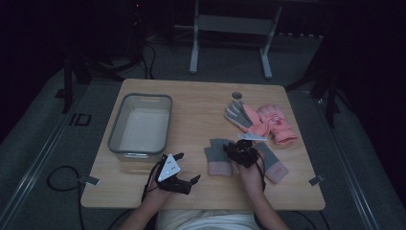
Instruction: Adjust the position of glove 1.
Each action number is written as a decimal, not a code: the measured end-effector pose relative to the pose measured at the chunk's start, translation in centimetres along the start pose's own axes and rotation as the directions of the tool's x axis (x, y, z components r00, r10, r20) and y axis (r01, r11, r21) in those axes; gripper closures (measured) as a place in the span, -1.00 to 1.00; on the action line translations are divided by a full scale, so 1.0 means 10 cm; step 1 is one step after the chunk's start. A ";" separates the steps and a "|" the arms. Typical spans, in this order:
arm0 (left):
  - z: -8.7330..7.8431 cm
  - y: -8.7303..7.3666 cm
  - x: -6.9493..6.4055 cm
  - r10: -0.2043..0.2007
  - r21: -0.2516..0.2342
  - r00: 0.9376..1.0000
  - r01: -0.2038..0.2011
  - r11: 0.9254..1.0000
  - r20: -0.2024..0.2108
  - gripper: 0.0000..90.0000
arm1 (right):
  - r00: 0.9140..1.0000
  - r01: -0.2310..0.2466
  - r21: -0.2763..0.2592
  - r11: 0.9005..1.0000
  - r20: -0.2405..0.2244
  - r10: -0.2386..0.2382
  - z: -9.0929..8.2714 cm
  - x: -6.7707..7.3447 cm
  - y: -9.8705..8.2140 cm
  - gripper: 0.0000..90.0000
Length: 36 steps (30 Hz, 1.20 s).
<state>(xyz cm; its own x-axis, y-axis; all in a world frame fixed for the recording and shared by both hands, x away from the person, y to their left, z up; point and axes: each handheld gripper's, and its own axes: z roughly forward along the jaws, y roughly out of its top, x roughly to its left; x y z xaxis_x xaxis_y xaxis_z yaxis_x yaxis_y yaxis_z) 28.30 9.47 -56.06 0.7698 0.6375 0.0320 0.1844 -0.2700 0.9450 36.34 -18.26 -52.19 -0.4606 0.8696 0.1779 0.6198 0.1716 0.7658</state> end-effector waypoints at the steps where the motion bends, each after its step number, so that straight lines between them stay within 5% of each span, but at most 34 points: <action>1: 0.00 0.00 0.00 0.000 -0.001 1.000 0.000 1.000 0.000 -0.97 | 1.000 0.025 -0.005 1.000 0.001 -0.025 -0.04 -0.05 0.03 0.52; 5: 0.00 0.00 0.00 -0.002 0.001 1.000 0.002 1.000 0.000 -0.97 | 0.991 0.131 -0.006 0.991 -0.007 -0.131 -0.19 -0.27 0.12 0.49; 11: 0.00 0.00 0.00 -0.001 -0.001 1.000 0.001 1.000 -0.002 -0.97 | 0.952 0.303 0.004 0.953 -0.043 -0.303 -0.41 -0.60 0.14 0.47; 17: 0.00 0.00 -0.01 0.002 -0.002 1.000 -0.002 1.000 -0.006 -0.97 | 0.934 0.356 0.058 0.933 -0.045 -0.353 -0.57 -0.95 0.07 0.46; 25: 0.00 0.00 -0.01 0.002 -0.002 1.000 -0.002 1.000 -0.006 -0.97 | 0.933 0.359 0.156 0.920 -0.071 -0.353 -0.63 -1.24 -0.16 0.42; 36: 0.00 0.00 -0.01 0.002 -0.001 1.000 -0.002 1.000 -0.004 -0.97 | 0.946 0.319 0.198 0.927 -0.132 -0.298 -0.52 -1.45 -0.31 0.46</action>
<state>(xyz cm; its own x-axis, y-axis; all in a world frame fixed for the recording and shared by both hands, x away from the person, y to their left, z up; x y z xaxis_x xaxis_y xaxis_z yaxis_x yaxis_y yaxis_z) 28.27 9.40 -56.07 0.7678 0.6397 0.0351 0.1820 -0.2703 0.9454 37.78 -33.79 -53.95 -0.7039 0.7099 0.0221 0.5531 0.5284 0.6441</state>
